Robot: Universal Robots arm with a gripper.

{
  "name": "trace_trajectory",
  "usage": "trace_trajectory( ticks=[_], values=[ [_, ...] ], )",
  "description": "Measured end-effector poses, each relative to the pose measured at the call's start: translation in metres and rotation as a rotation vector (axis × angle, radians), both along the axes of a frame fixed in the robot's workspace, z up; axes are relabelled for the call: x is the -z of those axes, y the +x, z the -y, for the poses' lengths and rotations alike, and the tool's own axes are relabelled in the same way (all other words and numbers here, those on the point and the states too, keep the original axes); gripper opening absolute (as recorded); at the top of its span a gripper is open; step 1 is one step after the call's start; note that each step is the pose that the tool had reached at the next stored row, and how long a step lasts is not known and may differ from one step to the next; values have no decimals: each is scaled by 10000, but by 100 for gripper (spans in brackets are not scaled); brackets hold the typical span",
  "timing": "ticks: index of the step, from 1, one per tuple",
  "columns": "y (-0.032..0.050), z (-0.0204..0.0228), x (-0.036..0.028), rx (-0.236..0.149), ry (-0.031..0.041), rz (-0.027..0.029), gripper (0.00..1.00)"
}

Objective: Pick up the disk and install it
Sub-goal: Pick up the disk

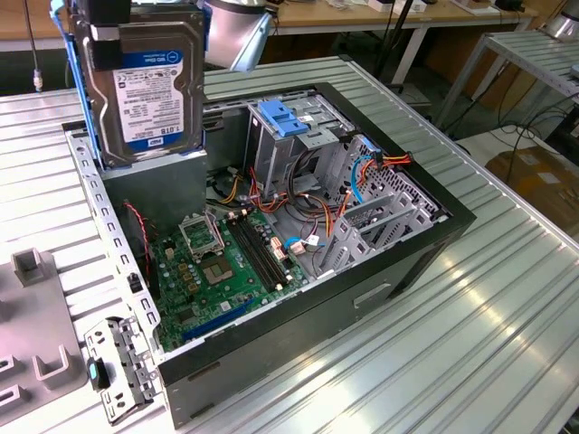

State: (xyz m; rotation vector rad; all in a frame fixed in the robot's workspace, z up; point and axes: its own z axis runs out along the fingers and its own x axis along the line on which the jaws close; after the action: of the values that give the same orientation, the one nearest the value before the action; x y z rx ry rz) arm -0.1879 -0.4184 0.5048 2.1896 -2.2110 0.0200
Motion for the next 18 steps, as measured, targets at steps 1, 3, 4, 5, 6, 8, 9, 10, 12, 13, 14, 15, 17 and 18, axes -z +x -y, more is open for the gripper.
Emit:
trace_trajectory(
  ticks=[1,3,4,5,6,8,9,10,12,13,14,15,17,18],
  values=[
    [29,1,0,-1,0,0,37],
    [136,6,0,0,0,-1,37],
    [169,9,0,0,-1,-2,37],
    [201,11,0,-1,-1,-3,37],
    [227,14,0,-1,-1,-3,37],
    [281,19,0,0,0,-2,37],
    [309,20,0,0,-1,-3,37],
    [364,23,0,-1,-1,-3,37],
    [435,25,0,0,-1,-4,37],
    [490,27,1,0,0,-4,37],
    [534,29,1,-1,0,-3,37],
    [586,30,1,0,0,-4,37],
    [672,33,1,0,-1,-4,37],
    [698,34,1,-1,-1,-4,37]
  ],
)
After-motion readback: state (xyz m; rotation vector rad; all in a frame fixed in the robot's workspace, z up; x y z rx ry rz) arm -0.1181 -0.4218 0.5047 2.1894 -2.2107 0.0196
